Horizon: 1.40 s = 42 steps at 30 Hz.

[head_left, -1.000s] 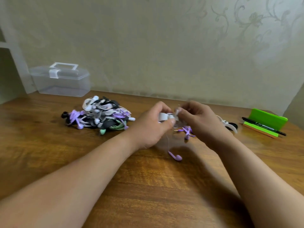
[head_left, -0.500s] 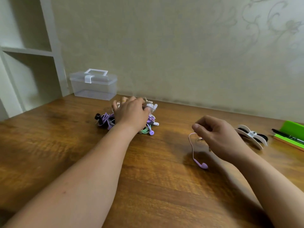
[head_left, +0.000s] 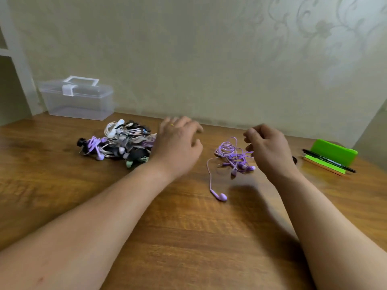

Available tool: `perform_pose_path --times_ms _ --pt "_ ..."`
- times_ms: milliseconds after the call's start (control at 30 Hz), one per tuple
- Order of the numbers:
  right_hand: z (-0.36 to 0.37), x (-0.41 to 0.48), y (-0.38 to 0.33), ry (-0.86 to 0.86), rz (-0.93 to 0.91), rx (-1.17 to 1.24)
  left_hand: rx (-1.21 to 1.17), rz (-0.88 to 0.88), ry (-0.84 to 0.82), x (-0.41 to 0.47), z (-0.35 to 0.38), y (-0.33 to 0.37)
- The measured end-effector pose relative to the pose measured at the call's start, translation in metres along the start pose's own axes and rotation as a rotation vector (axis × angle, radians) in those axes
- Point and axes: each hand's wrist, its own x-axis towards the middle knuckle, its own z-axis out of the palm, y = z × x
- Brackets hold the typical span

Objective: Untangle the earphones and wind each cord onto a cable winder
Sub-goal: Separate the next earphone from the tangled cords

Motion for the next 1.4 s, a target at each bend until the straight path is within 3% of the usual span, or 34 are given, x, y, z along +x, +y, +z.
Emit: perform_pose_path --times_ms 133,233,367,467,600,700,867,967,1033,1100,1200,1300,1400 --pt "-0.002 0.006 0.014 -0.038 0.065 -0.159 -0.166 -0.060 -0.367 -0.011 0.027 0.012" --pt "0.000 0.004 0.020 -0.134 0.108 -0.382 -0.080 -0.057 -0.506 -0.013 0.032 0.012" --pt "0.001 -0.003 0.019 -0.333 0.114 -0.528 -0.038 -0.101 -0.485 -0.012 0.036 0.013" --pt "-0.002 -0.003 0.016 -0.423 0.119 -0.502 -0.051 -0.225 -0.488 -0.009 0.036 0.010" --pt "0.000 -0.002 0.017 -0.350 0.086 -0.458 -0.053 -0.249 -0.470 -0.008 0.036 0.004" --pt "0.000 -0.002 0.015 -0.228 -0.053 -0.432 -0.317 -0.261 -0.386 -0.005 0.031 0.005" --pt "0.008 -0.011 0.009 -0.453 -0.221 -0.366 -1.127 -0.207 -0.387 0.003 -0.005 0.028" --pt "0.013 -0.012 0.006 -0.330 -0.218 -0.190 -1.398 -0.226 -0.370 0.007 -0.019 0.036" --pt "0.008 -0.011 0.000 -0.175 -0.215 -0.087 -1.336 -0.265 -0.289 0.009 -0.016 0.030" --pt "0.003 -0.010 -0.009 -0.122 -0.159 0.114 -1.109 -0.264 -0.233 0.007 -0.009 0.023" --pt "0.002 -0.015 -0.022 -0.170 -0.052 0.390 -0.955 -0.199 -0.348 0.001 0.007 0.026" --pt "0.002 -0.018 -0.028 -0.278 0.055 0.640 -0.963 -0.227 -0.440 -0.002 0.011 0.030" --pt "-0.005 -0.014 -0.035 -0.274 0.181 0.789 -1.067 -0.305 -0.465 -0.003 -0.002 0.034"
